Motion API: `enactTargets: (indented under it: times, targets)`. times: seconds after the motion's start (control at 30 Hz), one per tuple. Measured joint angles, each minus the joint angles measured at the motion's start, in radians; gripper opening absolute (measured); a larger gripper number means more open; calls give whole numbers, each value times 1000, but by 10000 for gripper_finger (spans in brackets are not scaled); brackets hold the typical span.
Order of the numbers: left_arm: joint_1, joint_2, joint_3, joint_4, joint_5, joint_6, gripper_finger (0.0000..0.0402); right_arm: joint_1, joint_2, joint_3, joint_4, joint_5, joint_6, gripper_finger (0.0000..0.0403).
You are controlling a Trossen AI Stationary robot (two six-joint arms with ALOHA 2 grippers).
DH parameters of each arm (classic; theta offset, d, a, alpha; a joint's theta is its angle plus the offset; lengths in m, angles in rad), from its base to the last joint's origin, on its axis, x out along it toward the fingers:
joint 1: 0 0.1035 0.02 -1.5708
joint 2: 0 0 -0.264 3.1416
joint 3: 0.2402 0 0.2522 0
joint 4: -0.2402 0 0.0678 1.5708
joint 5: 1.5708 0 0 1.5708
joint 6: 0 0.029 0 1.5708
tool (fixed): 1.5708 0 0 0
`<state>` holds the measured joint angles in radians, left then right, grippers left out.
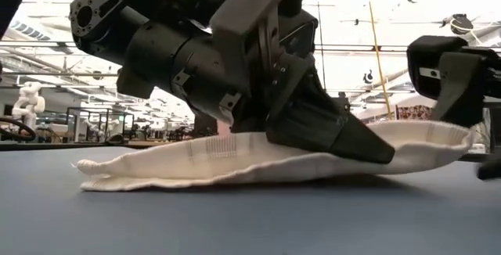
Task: Roll towel into tight, uniform cylinder
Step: Roll the white towel
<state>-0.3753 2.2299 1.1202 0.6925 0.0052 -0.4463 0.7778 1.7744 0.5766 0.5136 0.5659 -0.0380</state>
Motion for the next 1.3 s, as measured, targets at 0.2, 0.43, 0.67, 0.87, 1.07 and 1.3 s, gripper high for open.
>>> enactTargets:
  times: [0.2, 0.43, 0.67, 0.87, 1.07, 1.3]
  targets:
    - [17, -2, 0, 14, 24, -47, 9, -26, 16, 0, 53, -12, 10, 157]
    - [24, -2, 0, 25, 43, -73, 11, -30, 60, 0, 134, -18, 90, 93]
    - [20, 0, 1, 39, -6, -63, 15, -31, 60, 0, 159, -14, 209, 7]
    - [-1, 2, 0, 40, -32, 0, 84, -28, 60, 0, 151, -11, 312, 8]
    - [-44, 2, 0, 24, -59, 7, 195, -11, 60, 0, 141, 23, 421, 4]
    - [-128, -81, 0, -196, -302, 57, 245, -7, 39, 0, 141, 61, 522, 2]
